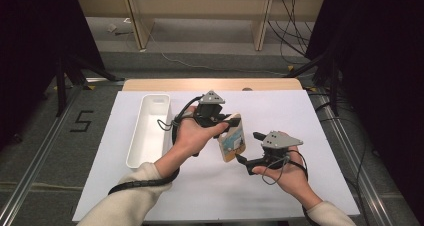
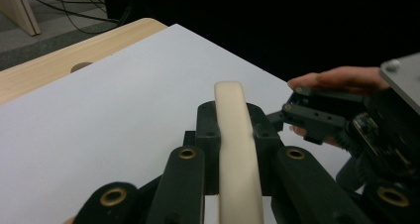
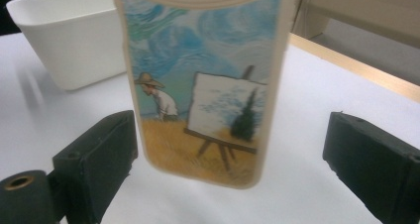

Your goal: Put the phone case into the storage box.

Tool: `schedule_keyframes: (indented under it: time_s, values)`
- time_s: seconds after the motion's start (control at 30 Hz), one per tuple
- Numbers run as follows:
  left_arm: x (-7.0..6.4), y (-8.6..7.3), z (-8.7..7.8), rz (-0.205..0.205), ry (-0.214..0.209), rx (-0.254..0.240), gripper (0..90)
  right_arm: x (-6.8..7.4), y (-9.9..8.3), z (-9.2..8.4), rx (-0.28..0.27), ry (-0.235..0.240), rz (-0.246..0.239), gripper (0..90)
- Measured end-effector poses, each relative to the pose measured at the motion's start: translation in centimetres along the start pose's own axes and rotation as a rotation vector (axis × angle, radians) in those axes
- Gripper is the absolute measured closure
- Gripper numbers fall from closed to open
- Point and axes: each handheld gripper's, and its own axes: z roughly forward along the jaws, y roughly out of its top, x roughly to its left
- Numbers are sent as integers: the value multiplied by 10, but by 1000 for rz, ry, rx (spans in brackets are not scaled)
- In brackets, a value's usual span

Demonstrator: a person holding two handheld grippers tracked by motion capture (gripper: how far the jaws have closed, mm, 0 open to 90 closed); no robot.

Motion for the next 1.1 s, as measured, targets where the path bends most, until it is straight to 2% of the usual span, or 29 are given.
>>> schedule_keyframes:
  time_s: [0.13, 0.23, 0.4, 0.6, 0.77, 0.93, 1.1]
  values:
    - [1, -5, -2, 9, -41, 7, 793, -2, 0, 1, 0, 21, 1, 98]
    - [1, -8, -2, 26, -71, 12, 793, -3, 0, 3, -3, 63, -6, 158]
    - [0, -10, -3, 60, -117, 18, 793, -6, 0, 6, 4, 128, -16, 171]
    - [-4, -10, -2, 72, -165, 26, 793, -8, -1, 9, -2, 198, -46, 239]
    - [-9, -11, 0, 86, -180, 28, 794, -9, -3, 12, 7, 251, -51, 352]
    - [-11, -10, 1, 90, -188, 33, 793, -12, -4, 14, 21, 322, -17, 509]
    - [-11, -10, 1, 85, -204, 33, 792, -16, -5, 13, 22, 338, 16, 639]
